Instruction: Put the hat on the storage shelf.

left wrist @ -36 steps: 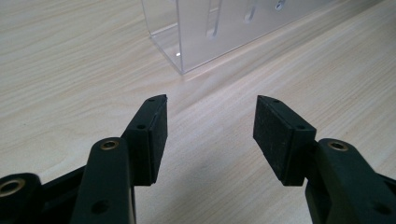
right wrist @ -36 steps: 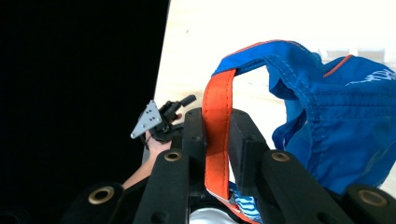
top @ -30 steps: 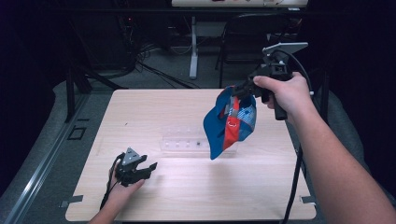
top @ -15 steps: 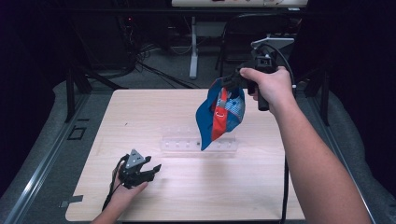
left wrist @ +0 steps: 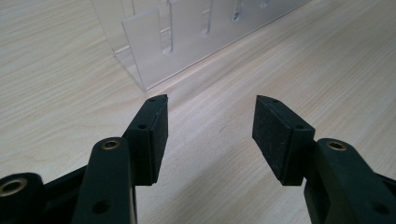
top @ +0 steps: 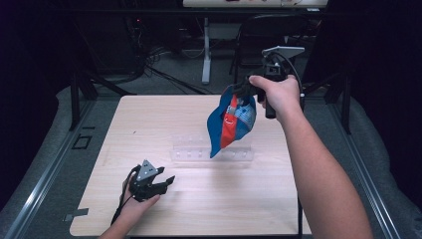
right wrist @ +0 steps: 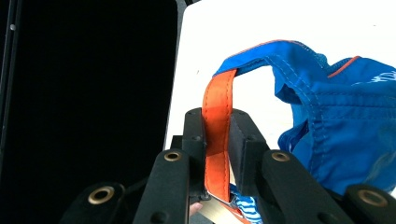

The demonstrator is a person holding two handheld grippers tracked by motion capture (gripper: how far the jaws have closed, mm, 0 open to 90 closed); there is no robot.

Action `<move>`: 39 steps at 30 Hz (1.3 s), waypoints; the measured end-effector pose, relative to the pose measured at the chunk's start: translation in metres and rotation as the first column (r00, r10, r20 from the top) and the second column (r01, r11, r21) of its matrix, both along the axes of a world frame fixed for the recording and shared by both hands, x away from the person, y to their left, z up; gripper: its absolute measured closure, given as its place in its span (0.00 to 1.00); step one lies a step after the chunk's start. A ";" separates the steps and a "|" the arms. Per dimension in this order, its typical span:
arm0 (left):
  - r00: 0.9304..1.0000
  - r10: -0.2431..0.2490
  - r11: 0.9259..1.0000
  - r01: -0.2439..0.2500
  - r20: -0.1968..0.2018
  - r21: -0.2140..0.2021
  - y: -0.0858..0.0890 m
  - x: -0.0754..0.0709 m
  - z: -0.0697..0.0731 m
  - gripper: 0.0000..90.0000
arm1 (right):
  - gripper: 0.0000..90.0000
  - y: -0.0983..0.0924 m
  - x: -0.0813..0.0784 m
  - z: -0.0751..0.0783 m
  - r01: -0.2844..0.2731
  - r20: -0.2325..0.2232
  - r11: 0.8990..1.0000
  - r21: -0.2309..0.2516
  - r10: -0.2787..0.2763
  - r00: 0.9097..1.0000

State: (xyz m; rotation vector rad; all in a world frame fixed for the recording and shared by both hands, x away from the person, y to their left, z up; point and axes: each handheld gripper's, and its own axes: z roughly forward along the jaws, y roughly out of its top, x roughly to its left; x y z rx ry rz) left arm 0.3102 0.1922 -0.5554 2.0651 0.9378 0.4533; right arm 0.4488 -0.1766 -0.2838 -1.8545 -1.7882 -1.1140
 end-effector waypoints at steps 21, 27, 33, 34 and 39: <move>0.986 -0.110 0.991 0.119 0.124 -0.067 -0.061 0.005 0.035 0.55 | 0.87 0.011 0.004 -0.012 -0.001 0.008 1.000 0.019 0.001 1.000; 0.984 -0.132 0.989 0.139 0.123 -0.054 -0.090 0.016 0.038 0.56 | 0.87 0.013 0.006 -0.015 -0.005 0.004 1.000 0.021 0.005 1.000; 0.980 -0.154 0.987 0.158 0.128 -0.023 -0.112 0.023 0.038 0.68 | 0.86 0.015 0.006 -0.016 -0.015 0.005 1.000 0.020 0.015 1.000; 0.980 -0.146 0.989 0.150 0.131 -0.018 -0.114 0.023 0.037 0.68 | 0.86 0.015 0.006 -0.016 -0.016 0.004 1.000 0.019 0.016 1.000; 0.984 -0.103 0.995 0.103 0.148 0.007 -0.120 0.027 0.035 0.76 | 0.86 0.015 0.005 -0.016 -0.020 0.003 1.000 0.019 0.020 1.000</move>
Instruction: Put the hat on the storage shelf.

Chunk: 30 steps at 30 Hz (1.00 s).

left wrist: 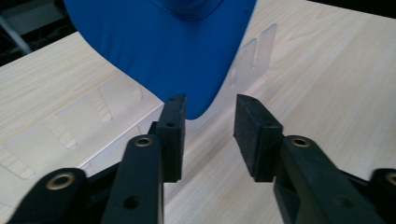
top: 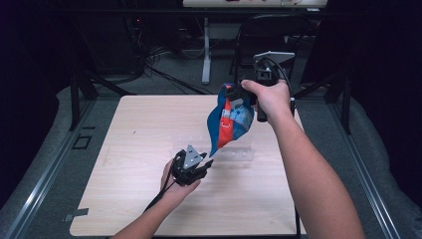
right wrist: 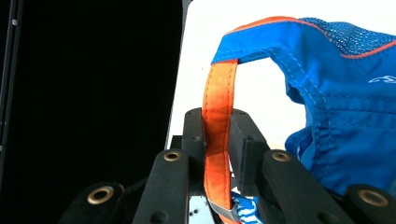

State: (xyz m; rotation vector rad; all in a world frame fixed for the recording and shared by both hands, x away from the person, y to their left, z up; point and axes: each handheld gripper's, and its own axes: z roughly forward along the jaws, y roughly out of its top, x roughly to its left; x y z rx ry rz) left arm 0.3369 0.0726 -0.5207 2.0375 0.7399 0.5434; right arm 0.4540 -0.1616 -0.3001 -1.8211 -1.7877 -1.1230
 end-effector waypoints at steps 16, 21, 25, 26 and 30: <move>0.999 -0.012 1.000 0.012 -0.034 0.005 0.005 0.013 -0.007 0.95 | 0.86 0.001 -0.001 0.001 -0.005 -0.003 1.000 -0.010 0.005 1.000; 0.999 -0.012 1.000 0.012 -0.042 0.007 0.006 0.013 -0.009 0.95 | 0.86 0.002 0.000 -0.001 -0.019 -0.004 1.000 -0.024 0.019 1.000; 0.999 -0.013 1.000 0.013 -0.039 0.001 0.004 0.011 -0.010 0.92 | 0.86 0.004 0.000 -0.002 -0.024 -0.007 0.999 -0.029 0.024 1.000; 0.999 -0.011 1.000 0.011 -0.038 0.000 0.004 0.011 -0.010 0.92 | 0.86 0.004 0.000 -0.003 -0.019 -0.008 0.999 -0.025 0.019 1.000; 0.999 -0.013 1.000 0.013 -0.049 -0.001 0.006 0.012 -0.010 0.92 | 0.86 0.005 0.001 -0.006 -0.020 -0.015 1.000 -0.025 0.019 1.000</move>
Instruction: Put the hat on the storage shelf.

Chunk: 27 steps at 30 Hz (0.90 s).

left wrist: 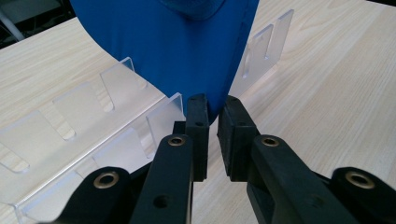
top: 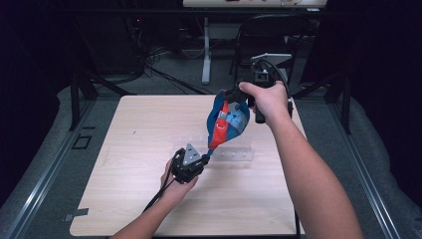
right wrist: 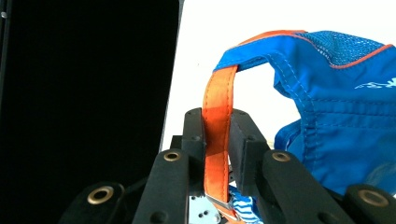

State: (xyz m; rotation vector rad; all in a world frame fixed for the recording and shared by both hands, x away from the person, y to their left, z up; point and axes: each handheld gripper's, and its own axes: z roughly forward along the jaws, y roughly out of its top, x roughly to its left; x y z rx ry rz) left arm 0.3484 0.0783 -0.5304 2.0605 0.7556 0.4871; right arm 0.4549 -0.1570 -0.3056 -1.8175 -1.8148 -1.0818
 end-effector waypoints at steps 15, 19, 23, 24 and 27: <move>0.999 0.030 0.999 -0.031 -0.024 -0.022 0.009 0.001 -0.005 0.79 | 0.86 0.003 0.005 -0.022 -0.011 -0.028 0.999 -0.030 0.010 1.000; 0.999 0.030 0.999 -0.030 -0.029 -0.022 0.011 0.000 -0.006 0.77 | 0.86 0.004 0.006 -0.029 -0.010 -0.037 0.999 -0.034 0.009 0.999; 0.999 0.027 0.999 -0.028 -0.036 -0.024 0.013 0.001 -0.006 0.75 | 0.86 0.003 0.007 -0.033 -0.011 -0.041 0.999 -0.039 0.010 0.999; 0.999 0.027 0.999 -0.028 -0.036 -0.024 0.013 0.001 -0.006 0.75 | 0.86 0.003 0.007 -0.033 -0.011 -0.041 0.999 -0.039 0.010 0.999; 0.999 0.034 0.999 -0.036 -0.041 -0.038 0.017 0.002 -0.004 0.75 | 0.86 0.001 0.007 -0.034 -0.005 -0.041 0.999 -0.039 0.004 0.999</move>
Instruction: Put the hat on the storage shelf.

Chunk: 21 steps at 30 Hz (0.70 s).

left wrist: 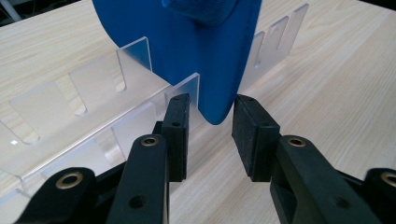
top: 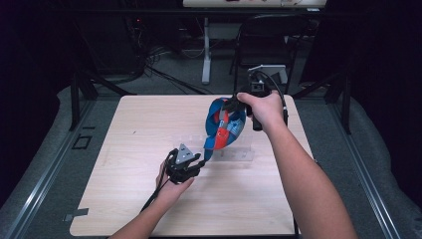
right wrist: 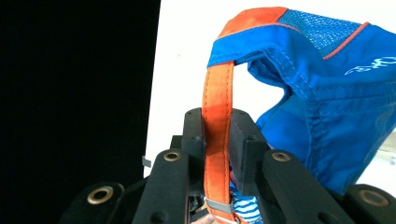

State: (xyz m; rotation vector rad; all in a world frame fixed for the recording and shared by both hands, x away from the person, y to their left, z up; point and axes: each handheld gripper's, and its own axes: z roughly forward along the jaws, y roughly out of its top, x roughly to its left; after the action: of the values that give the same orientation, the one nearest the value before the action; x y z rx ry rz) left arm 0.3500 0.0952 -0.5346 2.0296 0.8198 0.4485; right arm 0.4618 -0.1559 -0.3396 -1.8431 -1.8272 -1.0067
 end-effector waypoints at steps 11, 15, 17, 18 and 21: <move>1.000 -0.001 1.000 0.001 -0.002 -0.009 0.003 -0.002 0.002 0.71 | 0.86 -0.009 0.000 -0.009 0.015 -0.009 1.000 -0.007 -0.015 1.000; 1.000 -0.004 0.999 0.003 -0.014 -0.050 0.010 -0.004 0.006 0.70 | 0.86 -0.015 -0.001 -0.014 0.029 -0.016 0.999 -0.014 -0.029 0.999; 1.000 -0.004 0.998 0.003 -0.014 -0.059 0.014 -0.005 0.008 0.70 | 0.86 -0.018 0.000 -0.017 0.034 -0.018 0.999 -0.019 -0.034 0.999; 1.000 -0.001 0.998 0.000 -0.011 -0.061 0.016 -0.007 0.008 0.69 | 0.86 -0.021 0.000 -0.019 0.031 -0.023 0.999 -0.023 -0.032 0.999; 1.000 -0.004 0.998 0.003 -0.016 -0.057 0.026 -0.012 0.009 0.68 | 0.86 -0.024 0.000 -0.023 0.053 -0.037 0.998 -0.024 -0.054 0.998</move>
State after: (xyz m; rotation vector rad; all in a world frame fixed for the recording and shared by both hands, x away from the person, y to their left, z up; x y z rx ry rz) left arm 0.3384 0.1214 -0.5253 1.9838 0.8296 0.4028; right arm 0.4616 -0.1799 -0.3626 -1.9206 -1.7845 -0.9667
